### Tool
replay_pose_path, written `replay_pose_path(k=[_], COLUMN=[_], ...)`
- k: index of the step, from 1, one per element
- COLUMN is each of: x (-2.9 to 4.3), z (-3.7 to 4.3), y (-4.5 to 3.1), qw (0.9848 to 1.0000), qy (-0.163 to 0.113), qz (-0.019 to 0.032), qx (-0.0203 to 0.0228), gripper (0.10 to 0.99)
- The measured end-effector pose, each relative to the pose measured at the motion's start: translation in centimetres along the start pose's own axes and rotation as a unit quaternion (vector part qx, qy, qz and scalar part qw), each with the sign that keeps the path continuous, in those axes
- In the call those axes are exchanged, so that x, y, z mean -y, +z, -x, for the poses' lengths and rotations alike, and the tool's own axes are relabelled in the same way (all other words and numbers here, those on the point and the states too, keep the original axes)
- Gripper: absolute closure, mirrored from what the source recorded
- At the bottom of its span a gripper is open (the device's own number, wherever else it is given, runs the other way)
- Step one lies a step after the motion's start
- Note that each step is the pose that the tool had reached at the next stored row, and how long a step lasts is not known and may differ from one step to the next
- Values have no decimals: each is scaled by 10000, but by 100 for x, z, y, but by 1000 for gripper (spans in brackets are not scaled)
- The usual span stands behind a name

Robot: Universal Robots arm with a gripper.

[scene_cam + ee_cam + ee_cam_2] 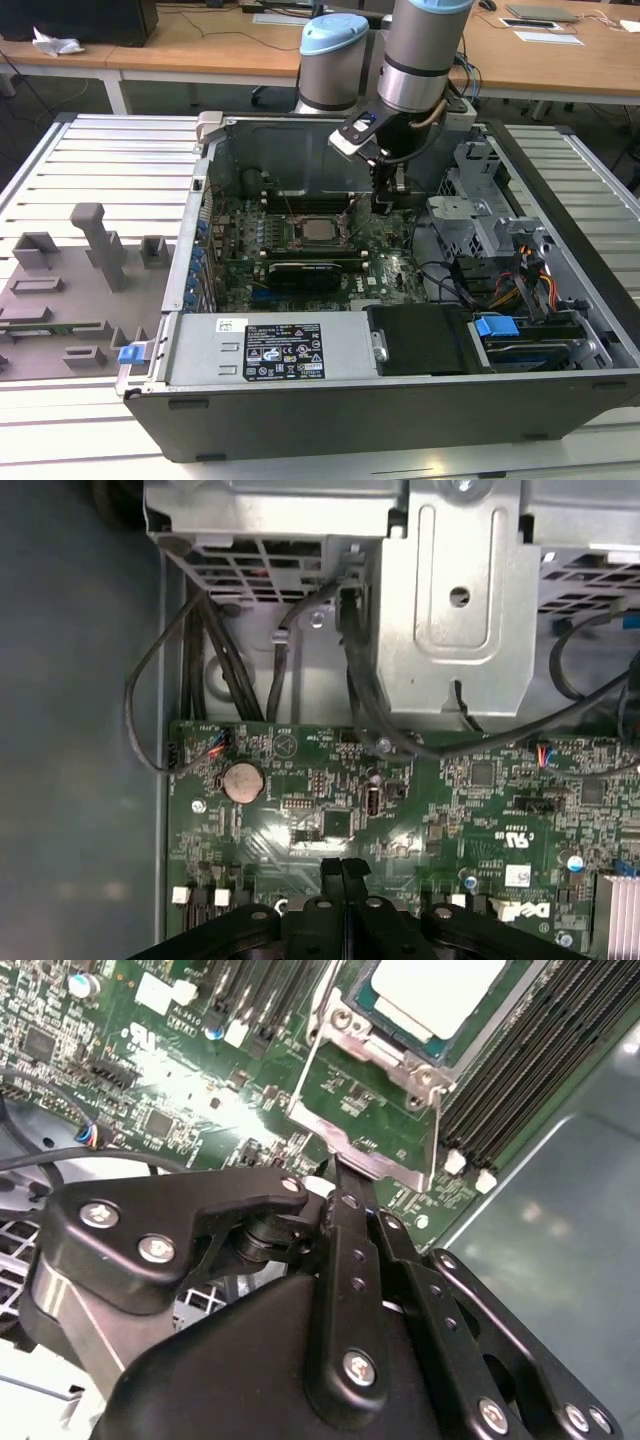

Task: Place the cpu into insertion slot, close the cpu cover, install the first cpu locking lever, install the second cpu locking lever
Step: 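Close the cpu cover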

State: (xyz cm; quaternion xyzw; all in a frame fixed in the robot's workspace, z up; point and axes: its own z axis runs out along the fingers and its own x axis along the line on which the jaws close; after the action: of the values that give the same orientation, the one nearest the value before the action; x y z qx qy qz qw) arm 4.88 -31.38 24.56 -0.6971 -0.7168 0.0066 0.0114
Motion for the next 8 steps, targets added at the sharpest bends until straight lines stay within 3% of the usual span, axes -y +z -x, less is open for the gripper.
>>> replay_pose_path(k=[8], x=[122], z=[-56], y=[4], qw=[10000], qy=[0], qz=[2], qx=[25], gripper=[980])
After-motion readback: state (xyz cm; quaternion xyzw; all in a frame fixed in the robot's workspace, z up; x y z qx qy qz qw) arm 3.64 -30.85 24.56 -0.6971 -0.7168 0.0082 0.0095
